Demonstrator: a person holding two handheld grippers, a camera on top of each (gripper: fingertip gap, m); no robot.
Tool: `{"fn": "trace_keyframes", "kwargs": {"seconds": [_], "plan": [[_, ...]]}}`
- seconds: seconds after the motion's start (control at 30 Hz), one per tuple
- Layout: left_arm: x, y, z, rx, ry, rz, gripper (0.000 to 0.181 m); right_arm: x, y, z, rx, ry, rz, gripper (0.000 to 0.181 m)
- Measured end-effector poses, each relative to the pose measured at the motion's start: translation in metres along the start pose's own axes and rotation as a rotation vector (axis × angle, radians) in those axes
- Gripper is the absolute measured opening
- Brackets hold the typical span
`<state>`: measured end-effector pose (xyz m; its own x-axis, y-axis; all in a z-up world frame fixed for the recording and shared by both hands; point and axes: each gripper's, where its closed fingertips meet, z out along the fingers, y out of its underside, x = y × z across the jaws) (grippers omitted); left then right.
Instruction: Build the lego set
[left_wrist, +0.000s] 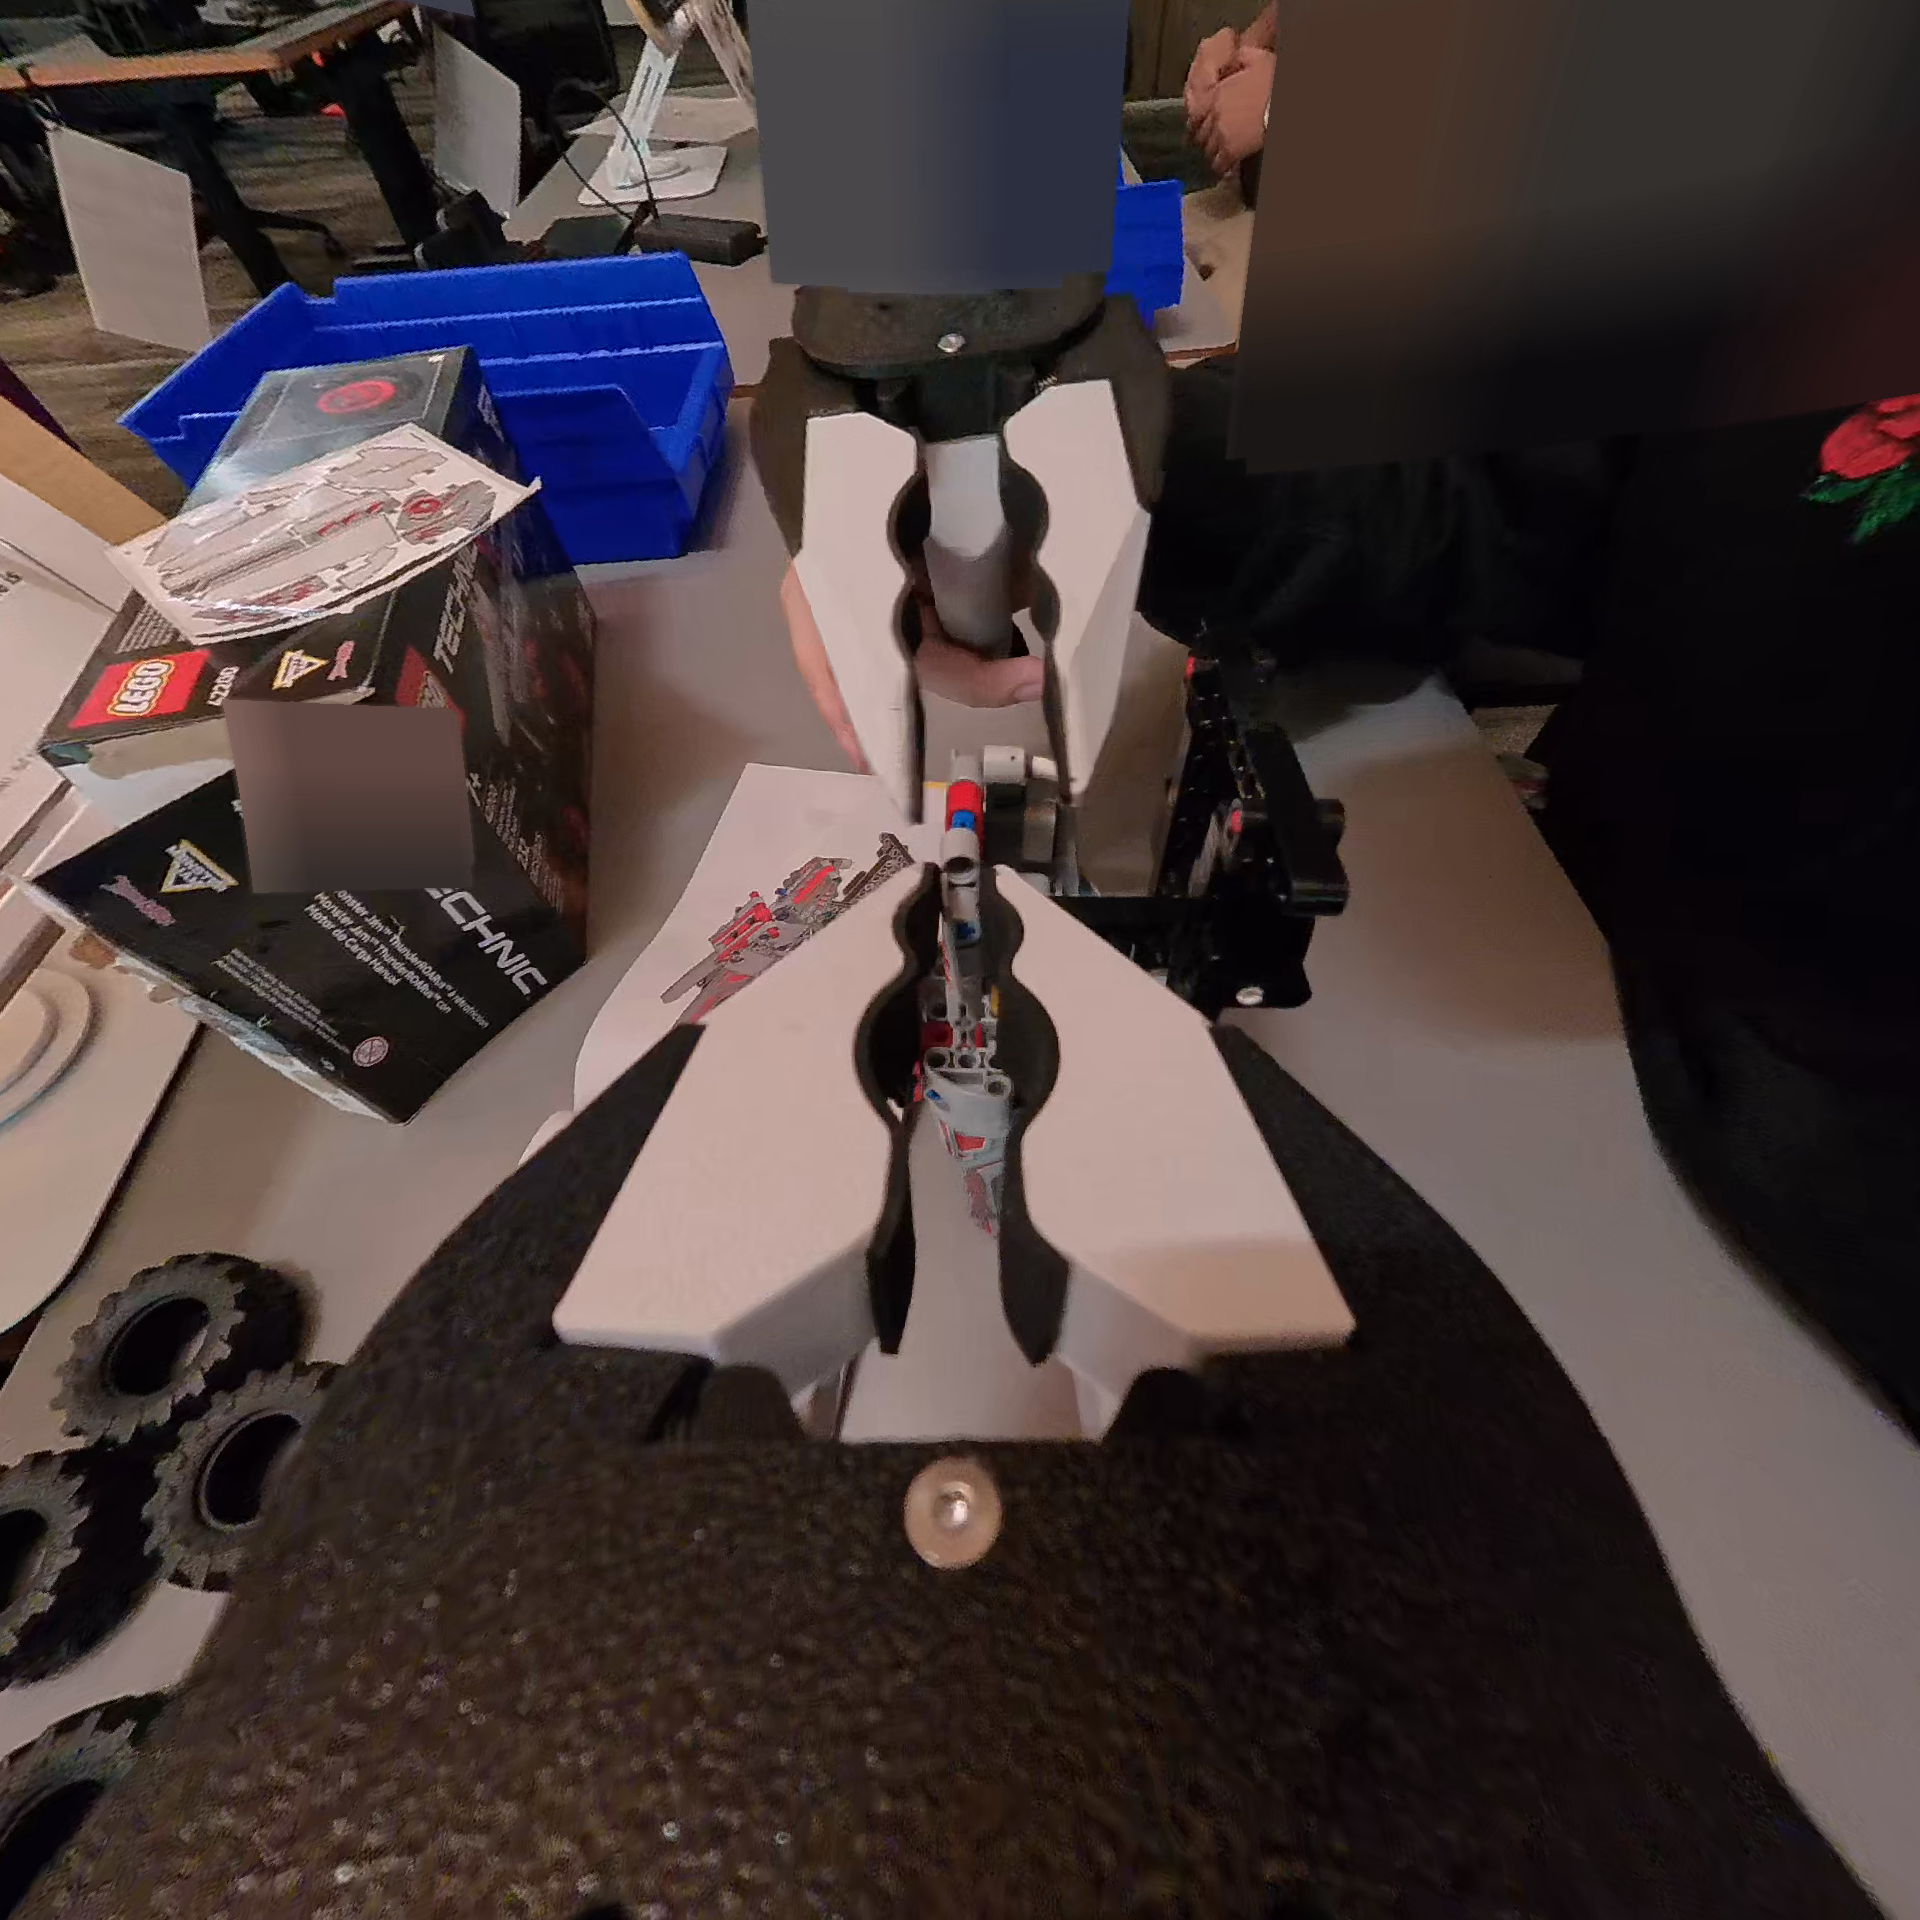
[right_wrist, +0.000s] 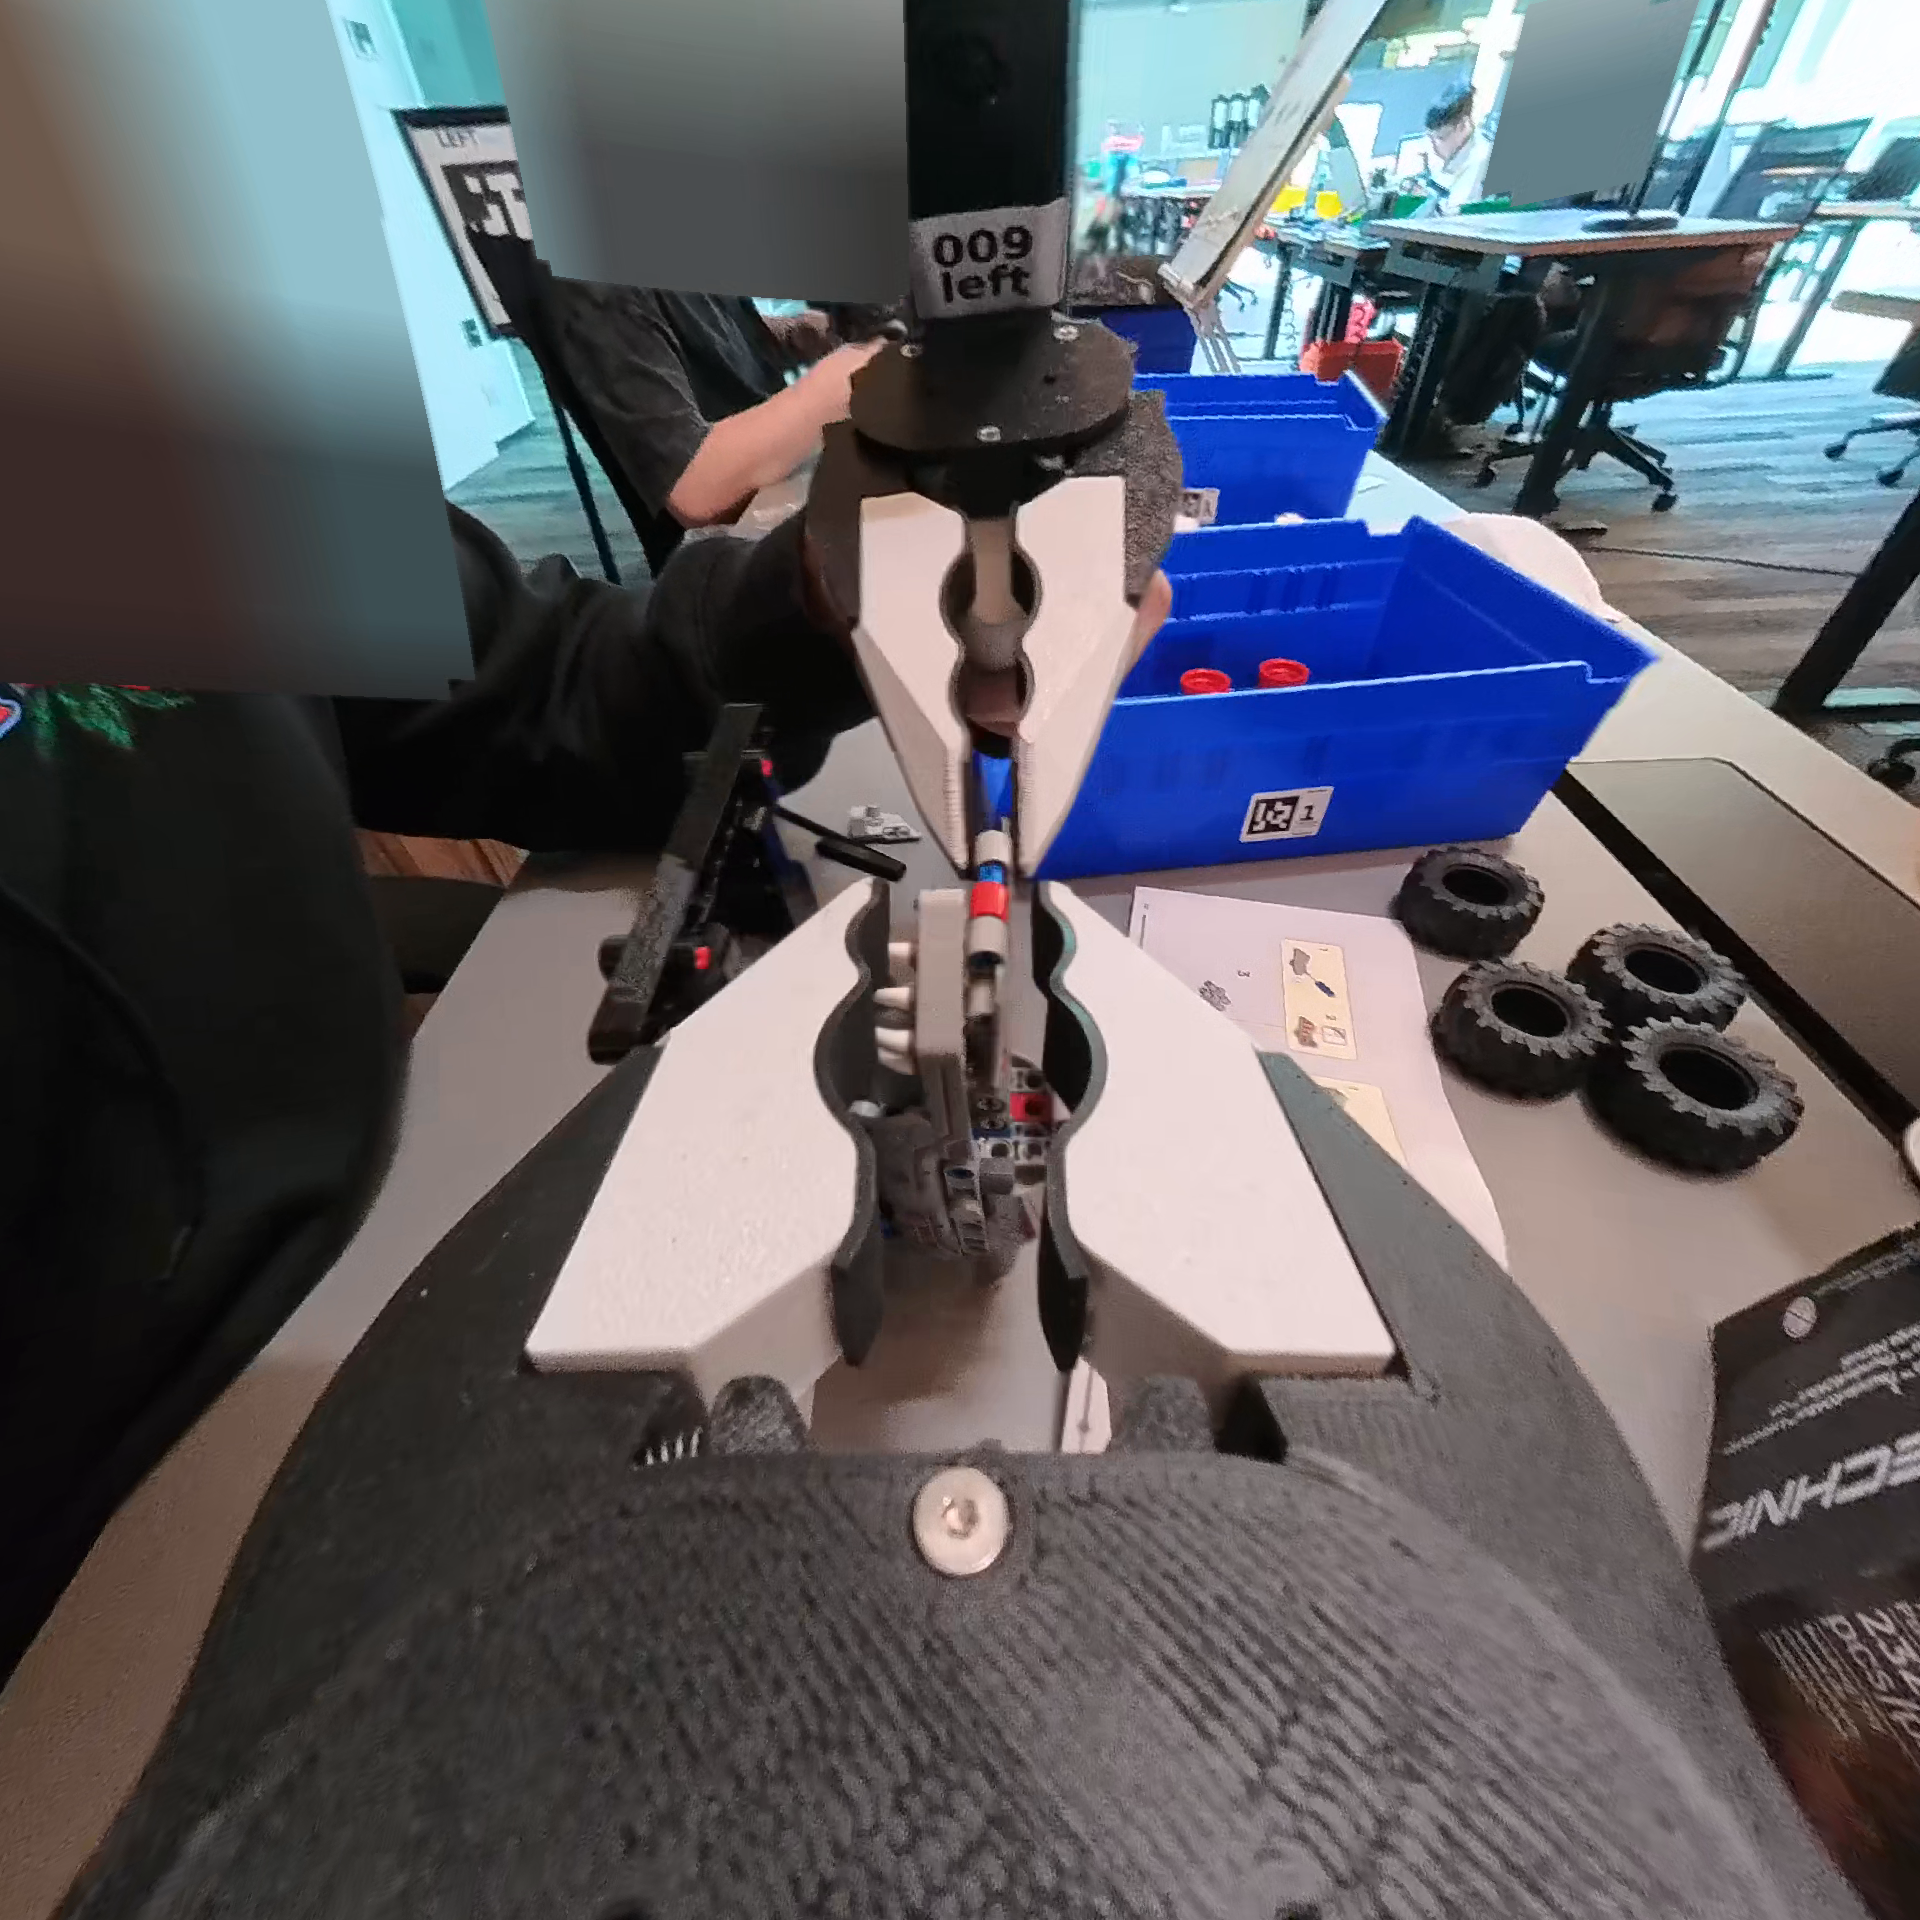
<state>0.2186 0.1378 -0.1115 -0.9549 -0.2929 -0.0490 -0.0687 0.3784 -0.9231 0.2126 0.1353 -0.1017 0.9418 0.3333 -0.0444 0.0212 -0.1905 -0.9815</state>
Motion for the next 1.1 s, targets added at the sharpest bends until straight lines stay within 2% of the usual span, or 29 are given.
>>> {"fn": "trace_keyframes", "kwargs": {"seconds": [0.07, 0.2, 0.47, 0.87, 1.1], "plan": [[0.0002, -0.0001, 0.0009, -0.003, -0.004, 0.005, 0.004, 0.0034, 0.0027, -0.0010, -0.018, 0.018, 0.001, 0.026], [-0.0018, 0.0000, 0.0001, 0.001, -0.014, 0.002, 0.004, 0.0060, 0.0027, -0.0036, -0.046, 0.049, -0.002, 0.015], [-0.0017, 0.0000, 0.0006, -0.007, -0.023, 0.012, 0.003, 0.0051, 0.0027, -0.0011, -0.044, 0.043, 0.079, 0.015], [-0.0047, 0.0005, -0.0003, -0.012, -0.039, -0.020, 0.004, 0.0087, 0.0023, 0.0017, -0.051, 0.108, 0.041, 0.014], [-0.0045, 0.0000, 0.0006, 0.014, -0.018, -0.047, 0.004, 0.0083, 0.0033, 0.0003, -0.062, 0.095, 0.026, 0.014]]}}
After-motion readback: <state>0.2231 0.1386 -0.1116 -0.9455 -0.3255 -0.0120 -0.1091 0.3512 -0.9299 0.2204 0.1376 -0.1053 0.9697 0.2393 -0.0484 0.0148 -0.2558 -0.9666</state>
